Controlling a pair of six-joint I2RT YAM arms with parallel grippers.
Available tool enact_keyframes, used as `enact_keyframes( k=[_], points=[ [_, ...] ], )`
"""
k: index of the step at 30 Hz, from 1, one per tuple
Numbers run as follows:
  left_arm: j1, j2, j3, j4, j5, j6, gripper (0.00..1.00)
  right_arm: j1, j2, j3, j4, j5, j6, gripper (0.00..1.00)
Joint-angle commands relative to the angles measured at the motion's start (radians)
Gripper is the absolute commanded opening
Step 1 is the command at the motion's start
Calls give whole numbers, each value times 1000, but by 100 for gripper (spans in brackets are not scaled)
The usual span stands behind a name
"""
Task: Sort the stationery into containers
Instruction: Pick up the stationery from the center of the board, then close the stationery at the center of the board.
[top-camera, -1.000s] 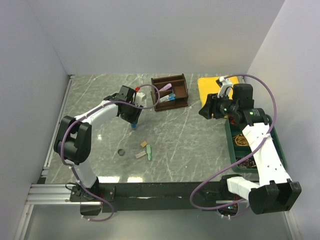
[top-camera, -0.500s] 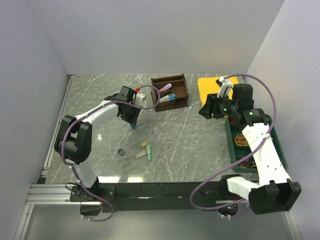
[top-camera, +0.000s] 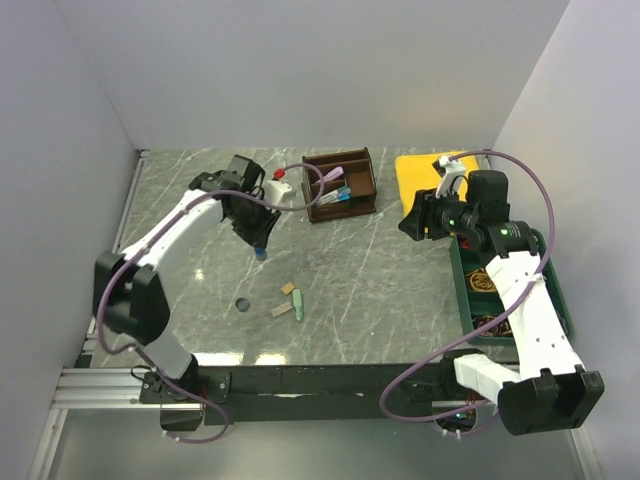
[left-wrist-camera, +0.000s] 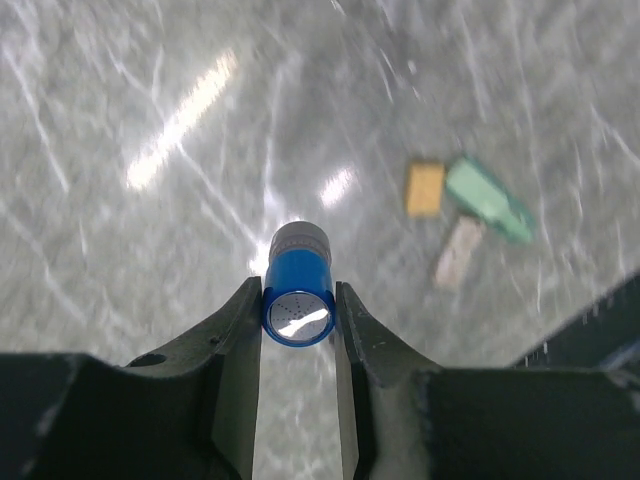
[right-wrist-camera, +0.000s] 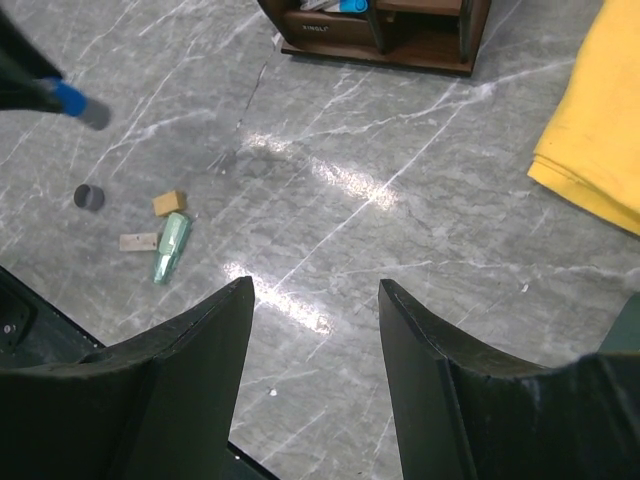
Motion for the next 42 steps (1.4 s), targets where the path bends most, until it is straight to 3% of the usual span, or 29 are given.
enact_keyframes(
  k=[1,16,26,42],
  points=[
    [-4,-157,-42,-155,-17,70,1,8,-34,-12,33,5,-16,61],
    [-2,-399,-388,-63,-68,25,1,6,-26,-14,32,-16,3,60],
    [-4,-418,-487,78,-60,13,1,11,-24,-4,23,-9,4,60],
    [-4,-406,-570,133,-57,24,1,12,-30,-18,26,5,-2,60]
  ],
)
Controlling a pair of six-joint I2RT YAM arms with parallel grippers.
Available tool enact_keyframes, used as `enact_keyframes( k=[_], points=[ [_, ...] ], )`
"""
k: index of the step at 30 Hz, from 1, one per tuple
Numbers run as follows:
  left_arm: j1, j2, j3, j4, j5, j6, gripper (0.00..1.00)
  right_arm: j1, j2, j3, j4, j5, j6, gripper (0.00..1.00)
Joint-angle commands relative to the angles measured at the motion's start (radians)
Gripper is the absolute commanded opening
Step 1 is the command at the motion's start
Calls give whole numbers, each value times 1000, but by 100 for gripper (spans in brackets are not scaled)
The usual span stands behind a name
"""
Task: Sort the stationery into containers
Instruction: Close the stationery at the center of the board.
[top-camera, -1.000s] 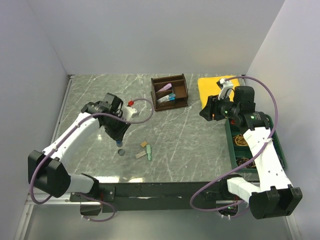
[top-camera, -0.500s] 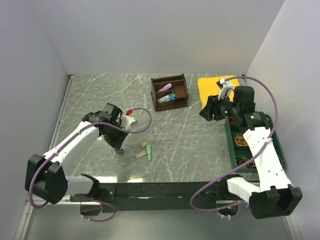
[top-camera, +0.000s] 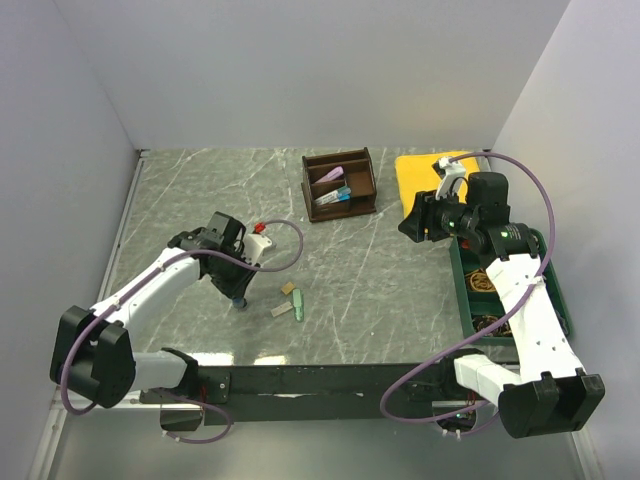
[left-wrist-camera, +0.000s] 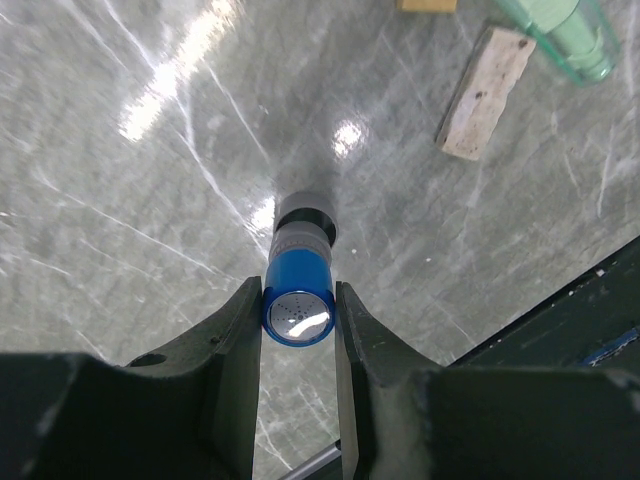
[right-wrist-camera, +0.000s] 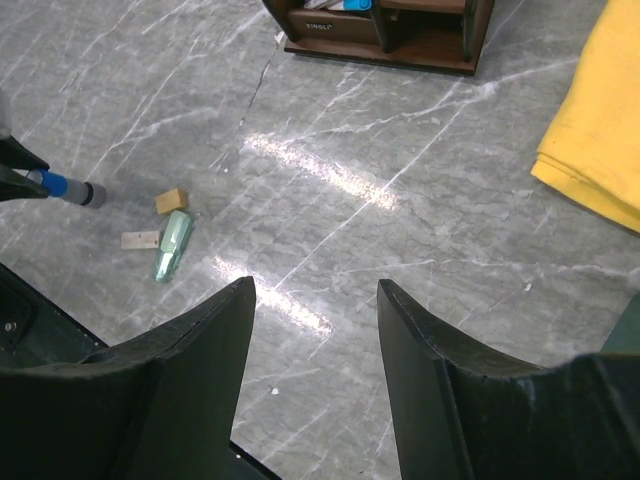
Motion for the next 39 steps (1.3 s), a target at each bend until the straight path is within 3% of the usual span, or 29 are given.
enact_keyframes(
  k=[1,28,39],
  points=[
    [-3,-20,-41,35,3,9,1,6,-12,-6,22,5,-4,60],
    [-30,43,-23,90,73,26,1,6,-26,-40,27,9,-13,60],
    [-35,-75,-178,207,135,134,1,6,-35,-60,11,19,-25,60]
  ],
)
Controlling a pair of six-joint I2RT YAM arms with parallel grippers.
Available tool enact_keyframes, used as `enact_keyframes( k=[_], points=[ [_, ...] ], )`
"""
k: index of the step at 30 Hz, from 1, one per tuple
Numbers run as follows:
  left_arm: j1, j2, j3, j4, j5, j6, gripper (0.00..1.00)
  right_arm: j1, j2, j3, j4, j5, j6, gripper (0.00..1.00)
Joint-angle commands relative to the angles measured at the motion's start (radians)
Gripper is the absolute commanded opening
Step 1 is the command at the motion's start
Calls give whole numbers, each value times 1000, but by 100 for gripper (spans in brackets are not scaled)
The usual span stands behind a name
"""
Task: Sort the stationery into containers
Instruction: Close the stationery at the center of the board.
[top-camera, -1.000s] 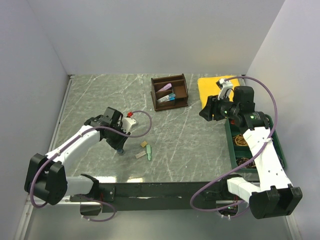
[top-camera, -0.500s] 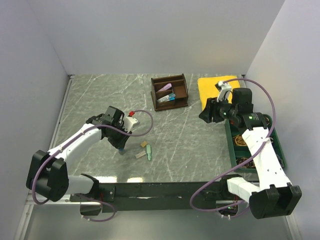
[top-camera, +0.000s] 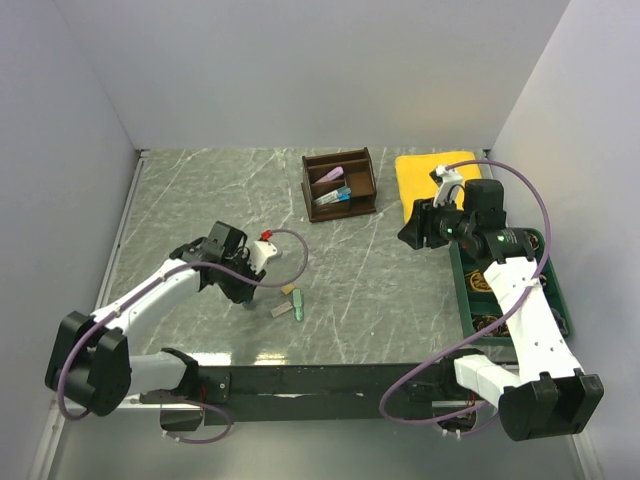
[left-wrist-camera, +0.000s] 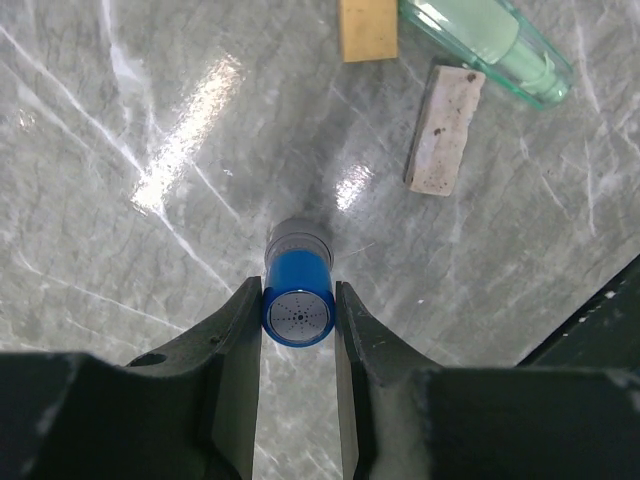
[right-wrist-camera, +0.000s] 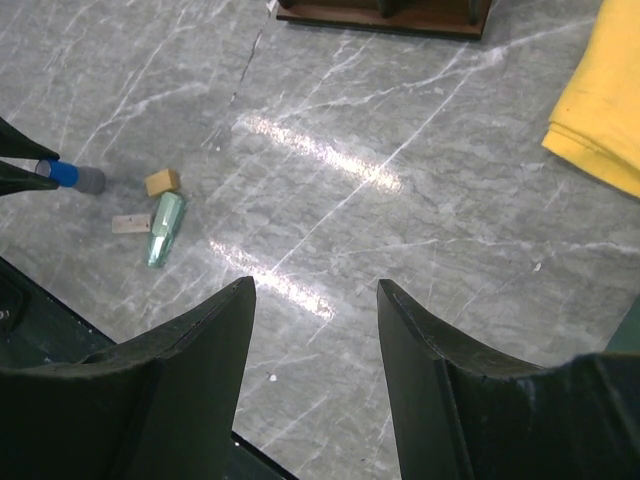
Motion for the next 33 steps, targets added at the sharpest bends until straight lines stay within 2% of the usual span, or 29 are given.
enact_keyframes(
  k=[1,8,24,33],
  points=[
    [-9,-61,-80,51,70,97,1,6,-19,3,6,15,-22,60],
    [-9,-99,-211,121,91,154,1,6,-2,21,6,21,-17,60],
    [-9,68,-221,137,74,173,1,8,-8,38,-16,53,-22,59],
    [4,58,-241,140,65,183,1,6,-19,38,-45,75,-42,59]
  ],
)
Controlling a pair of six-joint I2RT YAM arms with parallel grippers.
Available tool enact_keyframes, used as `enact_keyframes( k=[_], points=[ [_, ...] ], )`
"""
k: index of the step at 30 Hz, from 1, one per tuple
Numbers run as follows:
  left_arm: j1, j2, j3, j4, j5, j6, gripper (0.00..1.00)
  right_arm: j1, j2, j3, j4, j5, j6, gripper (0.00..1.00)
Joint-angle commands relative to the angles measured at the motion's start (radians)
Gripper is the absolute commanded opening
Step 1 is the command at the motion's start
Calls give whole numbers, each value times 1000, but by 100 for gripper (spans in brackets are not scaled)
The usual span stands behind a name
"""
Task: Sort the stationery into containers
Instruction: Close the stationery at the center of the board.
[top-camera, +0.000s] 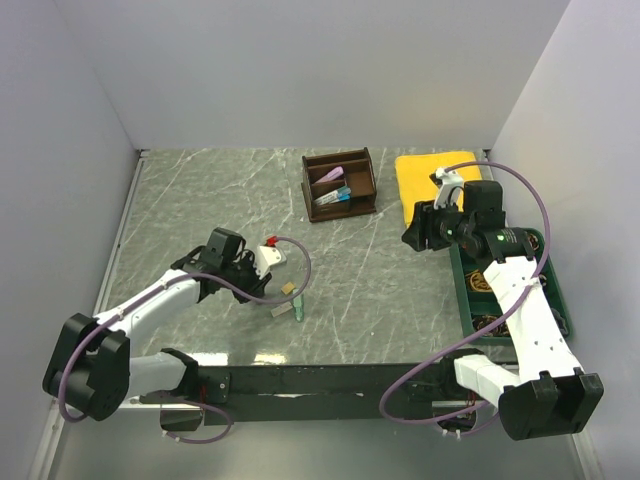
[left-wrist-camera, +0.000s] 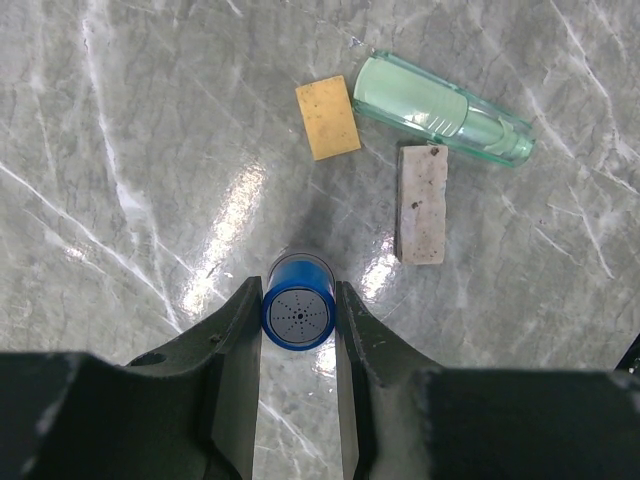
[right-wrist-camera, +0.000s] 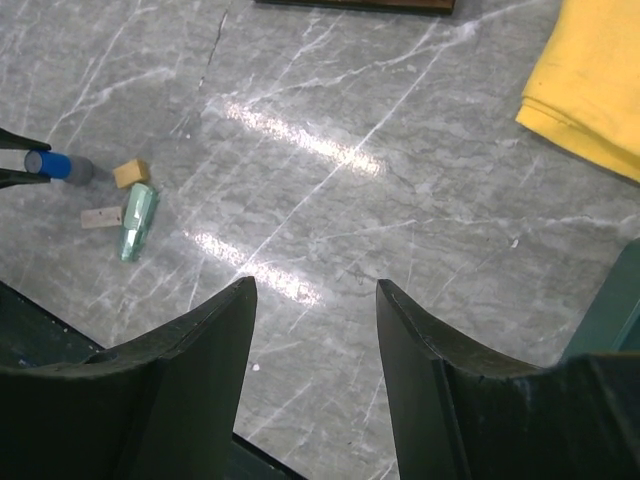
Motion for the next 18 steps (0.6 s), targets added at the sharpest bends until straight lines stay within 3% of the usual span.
enact_keyframes(
  k=[1,5,9,15,18],
  points=[
    [14,90,-90,-143,-67,41,1,6,-20,44,-13,16,-20,59],
    [22,79,-74,-166,-62,55,1,6,-17,53,-14,20,-24,59],
    [22,-54,31,-259,-27,41,1,6,-14,73,-13,30,-32,59],
    [16,-77,333,-492,22,40,1,6,-14,63,7,23,-43,59],
    [14,-38,484,-525,45,44,1,6,-14,52,26,22,-47,59]
  ],
)
